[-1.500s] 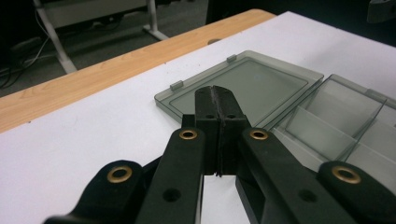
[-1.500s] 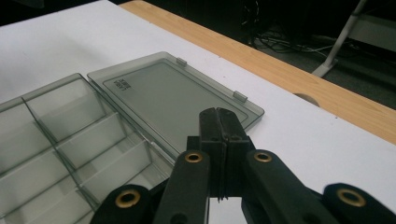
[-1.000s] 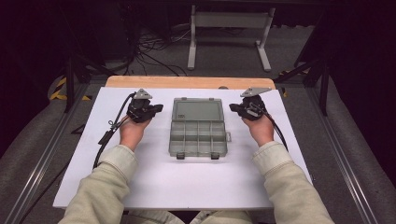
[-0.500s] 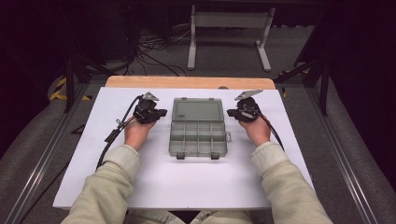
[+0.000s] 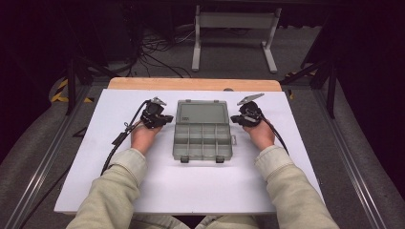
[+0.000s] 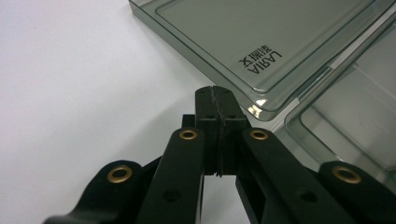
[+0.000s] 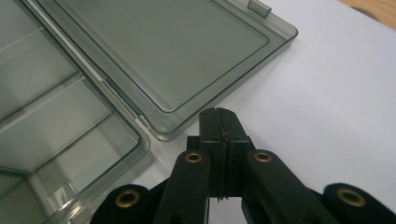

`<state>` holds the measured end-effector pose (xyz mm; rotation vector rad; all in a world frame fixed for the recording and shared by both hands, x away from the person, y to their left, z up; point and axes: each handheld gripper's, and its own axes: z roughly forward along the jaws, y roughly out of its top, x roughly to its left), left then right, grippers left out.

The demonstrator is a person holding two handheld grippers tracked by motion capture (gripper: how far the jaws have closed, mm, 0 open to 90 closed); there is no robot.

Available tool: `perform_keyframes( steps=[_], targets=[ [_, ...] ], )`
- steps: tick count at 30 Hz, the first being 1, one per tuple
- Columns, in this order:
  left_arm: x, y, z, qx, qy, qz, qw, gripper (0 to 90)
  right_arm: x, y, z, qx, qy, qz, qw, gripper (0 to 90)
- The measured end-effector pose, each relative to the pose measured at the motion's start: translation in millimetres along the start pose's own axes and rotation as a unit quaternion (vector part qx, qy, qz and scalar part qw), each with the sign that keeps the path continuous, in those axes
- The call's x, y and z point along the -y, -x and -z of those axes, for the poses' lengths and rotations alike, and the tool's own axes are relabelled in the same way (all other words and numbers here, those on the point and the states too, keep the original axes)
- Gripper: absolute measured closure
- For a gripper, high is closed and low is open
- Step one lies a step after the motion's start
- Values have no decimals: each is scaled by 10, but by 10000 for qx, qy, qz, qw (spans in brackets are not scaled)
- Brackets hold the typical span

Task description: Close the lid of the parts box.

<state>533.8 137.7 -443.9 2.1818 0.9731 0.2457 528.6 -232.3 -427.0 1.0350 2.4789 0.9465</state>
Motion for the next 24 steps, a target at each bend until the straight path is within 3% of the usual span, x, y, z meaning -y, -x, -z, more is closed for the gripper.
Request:
perform_keyframes(
  steps=[13, 24],
  targets=[
    [31, 17, -106, 182, -179, -19, 9997, 898, 45, -4, -116, -214, -282, 85, 9993, 900],
    [34, -1, -121, 285, -155, -27, 9995, 899, 52, 7, -140, -260, -283, 125, 9992, 900]
  ],
)
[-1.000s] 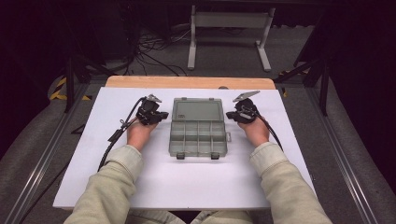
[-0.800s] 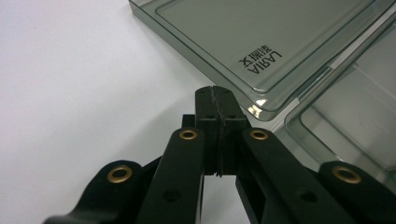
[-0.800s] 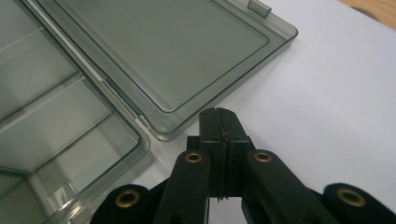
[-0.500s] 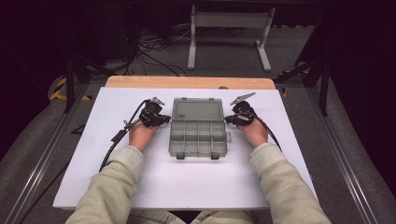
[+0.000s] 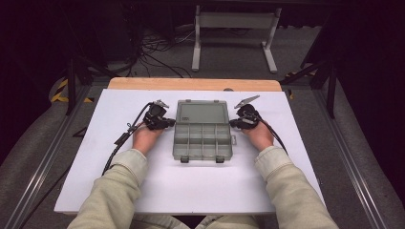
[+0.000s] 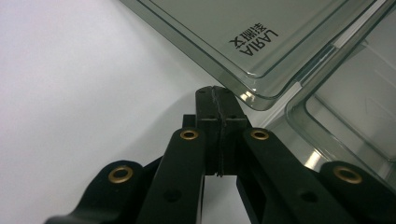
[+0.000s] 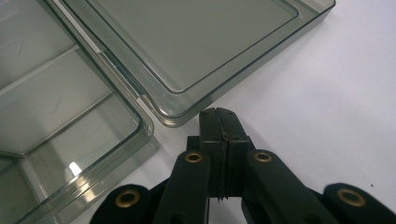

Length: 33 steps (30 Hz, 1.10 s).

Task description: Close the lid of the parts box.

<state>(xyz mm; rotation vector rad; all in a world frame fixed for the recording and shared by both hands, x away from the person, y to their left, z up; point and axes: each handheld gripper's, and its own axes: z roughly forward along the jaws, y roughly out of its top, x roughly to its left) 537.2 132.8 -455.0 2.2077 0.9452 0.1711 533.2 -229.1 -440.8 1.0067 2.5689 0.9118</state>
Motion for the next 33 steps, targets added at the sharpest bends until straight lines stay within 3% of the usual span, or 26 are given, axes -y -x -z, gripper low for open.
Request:
perform_keyframes(
  steps=[17, 29, 33],
  targets=[
    [-14, -11, -41, -48, 128, 23, 9999, 898, -43, 40, -54, 50, 89, 36, 9999, 900],
    [-33, -42, -87, -108, 297, 73, 9995, 899, -61, 75, -96, 51, 221, -83, 9997, 900],
    [-66, -41, -101, -137, 249, 90, 9996, 898, -60, 85, -103, 47, 261, -133, 9996, 900]
  ],
)
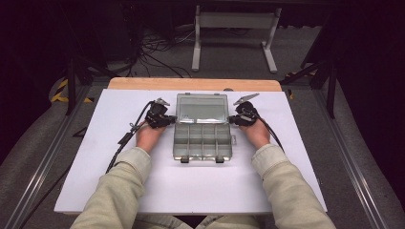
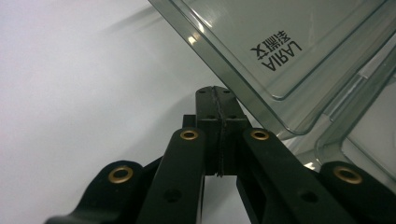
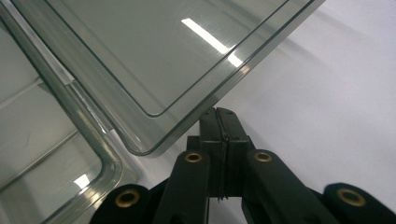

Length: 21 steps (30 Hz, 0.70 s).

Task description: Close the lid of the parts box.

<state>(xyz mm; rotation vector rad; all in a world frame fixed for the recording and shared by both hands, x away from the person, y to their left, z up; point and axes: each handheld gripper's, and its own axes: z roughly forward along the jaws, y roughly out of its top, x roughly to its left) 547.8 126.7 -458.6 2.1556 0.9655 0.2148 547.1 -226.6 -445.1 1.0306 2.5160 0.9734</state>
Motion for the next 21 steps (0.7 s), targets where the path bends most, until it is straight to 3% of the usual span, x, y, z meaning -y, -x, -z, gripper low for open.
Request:
perform_keyframes(
  steps=[21],
  targets=[
    [-11, 0, -32, -62, 102, 69, 9999, 899, -10, 18, -33, 90, 139, -97, 9998, 900]
  ],
)
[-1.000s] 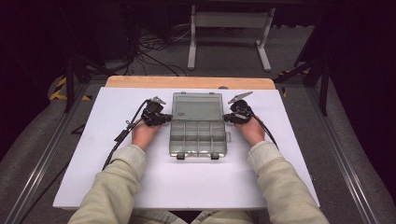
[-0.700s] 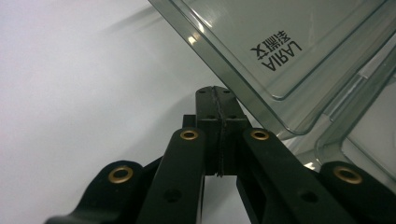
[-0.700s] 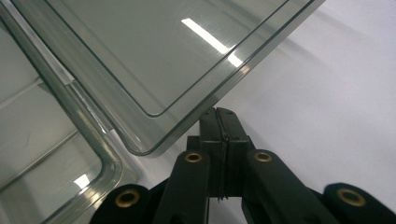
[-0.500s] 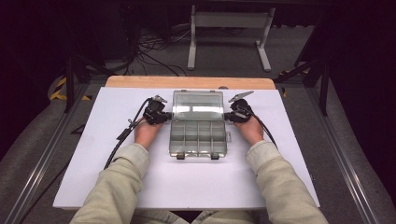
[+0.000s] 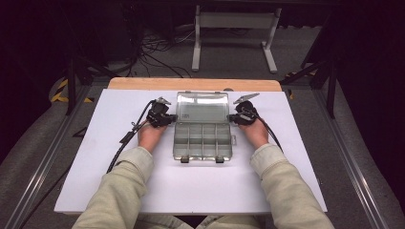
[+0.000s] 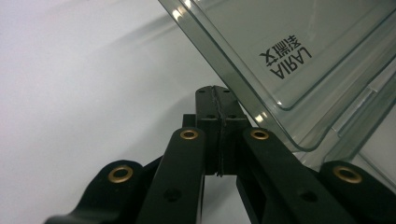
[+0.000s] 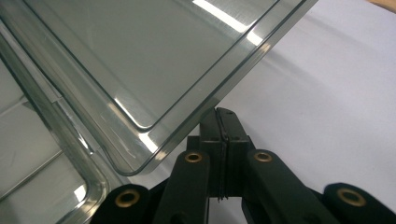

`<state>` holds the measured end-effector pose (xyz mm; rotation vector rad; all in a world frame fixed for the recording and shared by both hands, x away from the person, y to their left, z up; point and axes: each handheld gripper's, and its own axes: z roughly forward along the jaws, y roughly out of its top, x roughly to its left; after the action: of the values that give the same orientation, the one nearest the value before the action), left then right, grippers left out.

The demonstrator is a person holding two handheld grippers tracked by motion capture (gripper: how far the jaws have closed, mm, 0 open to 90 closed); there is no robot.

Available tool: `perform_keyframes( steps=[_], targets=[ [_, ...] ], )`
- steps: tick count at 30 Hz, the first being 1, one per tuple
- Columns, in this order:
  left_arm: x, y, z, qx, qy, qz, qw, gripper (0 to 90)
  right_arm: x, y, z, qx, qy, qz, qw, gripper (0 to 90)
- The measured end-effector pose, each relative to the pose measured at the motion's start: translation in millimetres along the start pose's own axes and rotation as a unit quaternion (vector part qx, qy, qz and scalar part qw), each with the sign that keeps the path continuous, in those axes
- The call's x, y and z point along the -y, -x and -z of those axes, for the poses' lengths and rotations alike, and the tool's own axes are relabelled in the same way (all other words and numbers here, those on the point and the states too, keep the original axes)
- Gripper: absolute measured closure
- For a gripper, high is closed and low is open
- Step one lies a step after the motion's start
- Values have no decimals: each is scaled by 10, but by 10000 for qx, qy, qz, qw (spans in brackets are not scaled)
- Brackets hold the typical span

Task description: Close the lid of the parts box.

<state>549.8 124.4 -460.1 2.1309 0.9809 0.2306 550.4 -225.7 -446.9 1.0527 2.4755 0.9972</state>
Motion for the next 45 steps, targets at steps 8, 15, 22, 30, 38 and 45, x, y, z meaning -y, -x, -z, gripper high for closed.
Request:
perform_keyframes(
  steps=[8, 15, 22, 30, 38, 45],
  targets=[
    [-13, 12, 23, -48, 117, -12, 9999, 899, -11, -11, 19, 121, 125, -1, 9998, 900],
    [-61, 9, 86, -73, 310, 42, 9995, 899, -47, -25, 65, 213, 310, 35, 9993, 900],
    [-73, 27, 113, -107, 384, 60, 9992, 898, -71, -24, 112, 284, 506, 41, 9983, 900],
    [-92, 23, 152, -147, 487, 1, 9987, 898, -101, -33, 168, 290, 697, 88, 9971, 900],
    [-108, 53, 182, -145, 572, 64, 9982, 899, -124, -47, 214, 343, 815, 127, 9960, 900],
    [-125, 59, 210, -163, 624, 43, 9979, 899, -139, -52, 243, 356, 926, 153, 9950, 900]
  ],
)
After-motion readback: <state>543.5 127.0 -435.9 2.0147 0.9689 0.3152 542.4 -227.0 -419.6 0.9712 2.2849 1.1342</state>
